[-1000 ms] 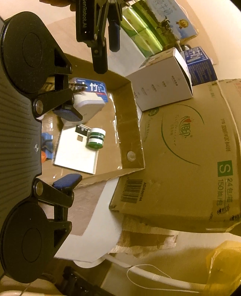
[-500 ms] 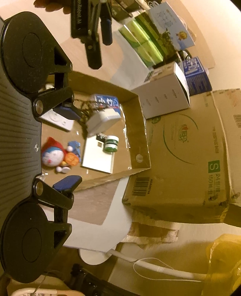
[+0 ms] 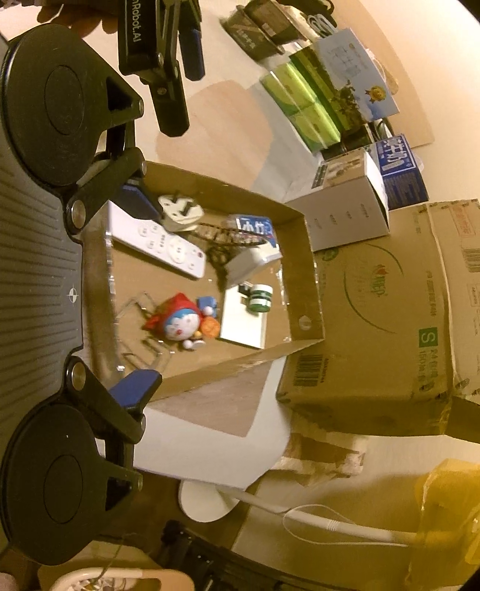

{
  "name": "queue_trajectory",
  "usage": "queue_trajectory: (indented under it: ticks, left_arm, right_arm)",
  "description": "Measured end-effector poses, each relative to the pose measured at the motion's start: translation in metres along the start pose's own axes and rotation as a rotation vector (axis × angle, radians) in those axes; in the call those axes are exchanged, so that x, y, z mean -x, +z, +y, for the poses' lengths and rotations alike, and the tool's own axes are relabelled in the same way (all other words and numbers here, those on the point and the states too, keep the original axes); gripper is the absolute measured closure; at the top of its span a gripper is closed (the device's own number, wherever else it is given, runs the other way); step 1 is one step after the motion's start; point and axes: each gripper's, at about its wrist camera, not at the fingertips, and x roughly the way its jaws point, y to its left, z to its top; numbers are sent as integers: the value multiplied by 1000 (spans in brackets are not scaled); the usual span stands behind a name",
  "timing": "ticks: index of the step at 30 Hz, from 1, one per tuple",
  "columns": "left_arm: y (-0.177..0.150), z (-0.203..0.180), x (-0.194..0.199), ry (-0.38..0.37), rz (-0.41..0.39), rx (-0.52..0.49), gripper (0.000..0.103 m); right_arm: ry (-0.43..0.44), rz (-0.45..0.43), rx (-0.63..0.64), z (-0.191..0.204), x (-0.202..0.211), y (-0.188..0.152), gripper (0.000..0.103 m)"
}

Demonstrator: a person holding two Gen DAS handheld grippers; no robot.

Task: Organize rigid objects

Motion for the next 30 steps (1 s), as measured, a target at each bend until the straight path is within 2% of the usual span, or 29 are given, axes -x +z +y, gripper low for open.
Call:
queue_trajectory:
  ticks: [9, 21, 26, 30]
  left_arm:
    - [-34, 1, 28, 19, 23, 8, 1]
    - [-53, -8, 52, 6, 26, -18, 2]
    - [-60, -9, 56, -23, 40, 8, 2]
    - [-65, -10, 60, -10, 37, 15, 2]
  right_arm:
    - [-3, 36, -7, 8, 12, -31, 12]
    - [-5, 31, 4, 23, 36, -54, 12]
    - [-9, 25, 12, 27, 43, -58, 12]
    - [-11, 29, 1, 25, 45, -60, 12]
